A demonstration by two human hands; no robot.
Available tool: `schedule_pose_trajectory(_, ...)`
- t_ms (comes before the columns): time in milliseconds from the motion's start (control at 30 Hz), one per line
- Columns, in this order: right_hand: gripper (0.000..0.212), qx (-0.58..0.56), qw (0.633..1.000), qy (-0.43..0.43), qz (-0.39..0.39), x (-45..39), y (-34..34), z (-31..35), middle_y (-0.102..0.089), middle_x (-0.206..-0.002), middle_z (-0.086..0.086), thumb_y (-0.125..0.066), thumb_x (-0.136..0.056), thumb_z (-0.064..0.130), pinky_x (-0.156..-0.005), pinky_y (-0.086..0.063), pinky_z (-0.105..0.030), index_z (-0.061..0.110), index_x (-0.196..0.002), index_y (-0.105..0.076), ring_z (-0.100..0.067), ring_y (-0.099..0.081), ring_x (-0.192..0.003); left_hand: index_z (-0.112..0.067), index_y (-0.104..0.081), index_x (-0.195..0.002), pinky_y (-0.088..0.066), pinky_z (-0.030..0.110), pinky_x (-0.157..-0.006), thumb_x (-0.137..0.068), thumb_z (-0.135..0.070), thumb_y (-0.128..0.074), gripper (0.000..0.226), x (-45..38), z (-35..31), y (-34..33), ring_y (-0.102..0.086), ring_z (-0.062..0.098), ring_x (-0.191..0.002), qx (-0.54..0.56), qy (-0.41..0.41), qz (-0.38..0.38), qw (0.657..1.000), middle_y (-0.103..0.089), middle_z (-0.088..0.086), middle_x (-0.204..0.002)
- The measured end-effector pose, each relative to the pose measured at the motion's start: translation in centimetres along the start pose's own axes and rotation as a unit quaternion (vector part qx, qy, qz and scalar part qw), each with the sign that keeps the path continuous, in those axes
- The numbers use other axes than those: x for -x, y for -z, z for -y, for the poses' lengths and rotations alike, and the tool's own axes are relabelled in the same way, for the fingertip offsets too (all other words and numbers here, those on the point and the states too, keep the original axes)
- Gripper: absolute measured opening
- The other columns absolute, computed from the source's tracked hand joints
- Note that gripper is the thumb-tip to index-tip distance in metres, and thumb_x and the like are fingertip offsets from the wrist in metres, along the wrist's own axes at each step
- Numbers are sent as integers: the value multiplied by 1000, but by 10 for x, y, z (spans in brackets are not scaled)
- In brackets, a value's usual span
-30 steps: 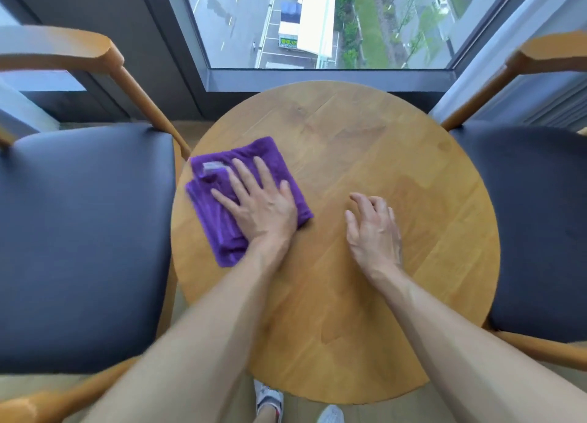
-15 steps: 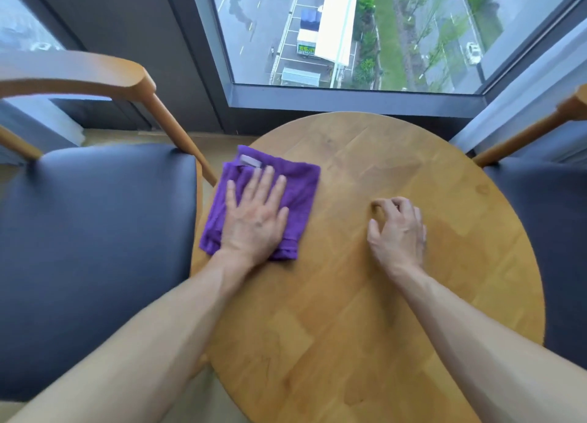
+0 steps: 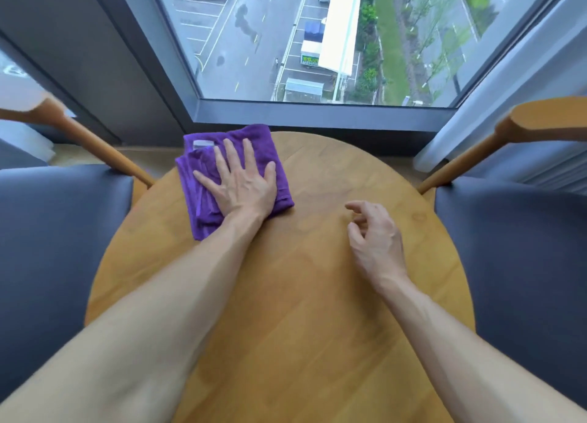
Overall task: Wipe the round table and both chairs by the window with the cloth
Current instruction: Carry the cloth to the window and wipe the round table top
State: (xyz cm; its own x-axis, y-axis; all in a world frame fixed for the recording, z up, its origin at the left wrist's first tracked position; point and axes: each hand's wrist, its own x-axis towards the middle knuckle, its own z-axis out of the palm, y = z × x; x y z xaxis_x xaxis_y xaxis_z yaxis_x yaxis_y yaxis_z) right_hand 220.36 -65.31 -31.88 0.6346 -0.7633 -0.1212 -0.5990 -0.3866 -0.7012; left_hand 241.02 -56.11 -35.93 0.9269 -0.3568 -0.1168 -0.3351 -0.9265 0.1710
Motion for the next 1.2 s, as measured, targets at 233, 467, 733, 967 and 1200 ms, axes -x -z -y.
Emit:
schedule_pose_trajectory(233,32,-6,998,-33,-59,-13,52,-42,-57,-118,-1,-53,-94,18,-93,-47,-32,21,-125,-60,-16,-60,-101,-35,-7,-158,6,71,-113,-95,-65,-13,71,35,-141,-26,5,25,-155,-32,-208,47,976,1,0,-168)
schedule_pose_trajectory(467,32,55,981,-87,-162,-8,68,-48,-47,-133,-2,-51,-94,25,-103,-40,-41,23,-126,-58,-22,-46,-122,-32,-10,-159,4,69,-113,-98,-53,-28,67,123,-175,-48,3,29,-154,-78,-415,70,904,0,3,-168)
schedule_pose_trajectory(733,22,132,976,-110,-135,16,35,-21,-46,-133,-3,-49,-95,31,-103,-36,-42,23,-112,-60,-29,-42,-121,-31,-8,-159,3,60,-120,-99,-50,-28,66,151,-107,-34,1,20,-155,-36,-463,77,882,-10,-5,-167)
schedule_pose_trajectory(967,47,108,993,-26,-40,44,-22,39,-38,-146,-4,-56,-86,21,-109,-35,-39,24,-133,-52,-24,-38,-133,-46,-17,-155,-3,59,-120,-94,-66,-19,65,97,32,-1,-10,16,-154,-56,-357,34,932,-12,-10,-167)
schedule_pose_trajectory(1200,53,185,979,-65,51,77,-57,65,-28,-154,-4,-54,-88,25,-112,-29,-43,28,-140,-44,-23,-28,-142,-45,-18,-155,-3,59,-121,-95,-66,-15,64,86,160,23,-7,15,-154,-38,-210,3,977,-12,-9,-167)
